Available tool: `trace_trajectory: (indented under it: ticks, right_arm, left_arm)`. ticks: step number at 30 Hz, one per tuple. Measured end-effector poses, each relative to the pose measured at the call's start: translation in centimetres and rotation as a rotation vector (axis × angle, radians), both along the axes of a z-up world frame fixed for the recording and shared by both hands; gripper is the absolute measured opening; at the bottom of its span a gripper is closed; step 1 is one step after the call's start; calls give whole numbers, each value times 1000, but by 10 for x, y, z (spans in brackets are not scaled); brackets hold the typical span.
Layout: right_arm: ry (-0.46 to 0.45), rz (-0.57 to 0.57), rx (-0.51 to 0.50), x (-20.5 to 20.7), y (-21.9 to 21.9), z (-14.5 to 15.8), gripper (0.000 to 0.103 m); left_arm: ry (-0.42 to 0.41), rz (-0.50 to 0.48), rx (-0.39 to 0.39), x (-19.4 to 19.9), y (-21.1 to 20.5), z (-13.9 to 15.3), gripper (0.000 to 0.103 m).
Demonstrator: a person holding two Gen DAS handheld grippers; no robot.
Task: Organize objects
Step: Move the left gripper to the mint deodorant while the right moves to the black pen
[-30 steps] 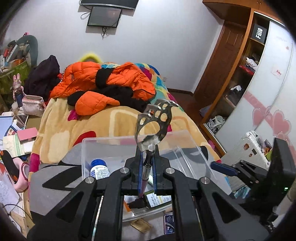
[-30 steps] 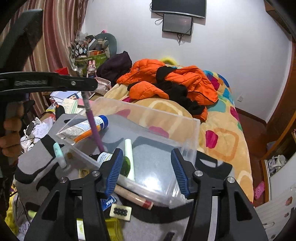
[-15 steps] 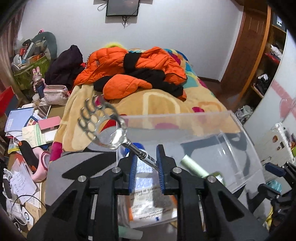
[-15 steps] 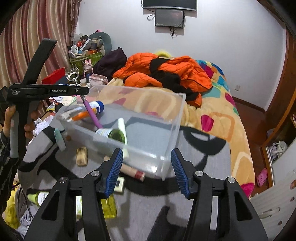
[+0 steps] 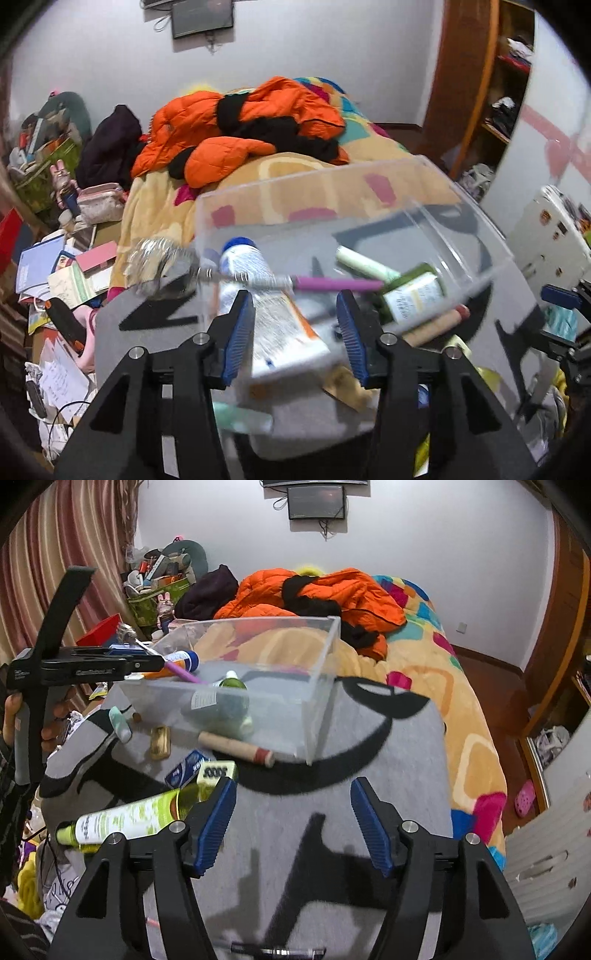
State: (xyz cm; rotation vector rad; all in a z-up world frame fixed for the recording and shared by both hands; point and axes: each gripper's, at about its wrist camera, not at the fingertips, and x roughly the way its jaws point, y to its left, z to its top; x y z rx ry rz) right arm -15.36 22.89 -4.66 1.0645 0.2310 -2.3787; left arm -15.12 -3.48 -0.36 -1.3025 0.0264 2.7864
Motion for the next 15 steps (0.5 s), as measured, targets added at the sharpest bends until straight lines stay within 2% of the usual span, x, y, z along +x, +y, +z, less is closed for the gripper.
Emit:
trace_trajectory:
  ticks: [3,5,10,12,14,15]
  right_arm:
    - [-19,-13,-6,6,8,-4,63]
    - [-31,-26,-8,10,13,-7,64]
    - [-60,-59,-20,21,23,-14,65]
    - [-72,-56,-28,29,27,-16,65]
    - [-76,-49,-27,40,29,-17,65]
    - [-74,-43,-23,44,29,-17,65]
  left_arm:
    - [8,-26,-5,13,6,4,52]
    - [17,-37,-9,23,9,6,62]
    - [40,-38,-28,47,10,12,64]
    - [49,-25,-32,57,6,12,70]
    - [59,2,-33,67,-2,9,84]
    - [60,17,-29,73,-8,7,86]
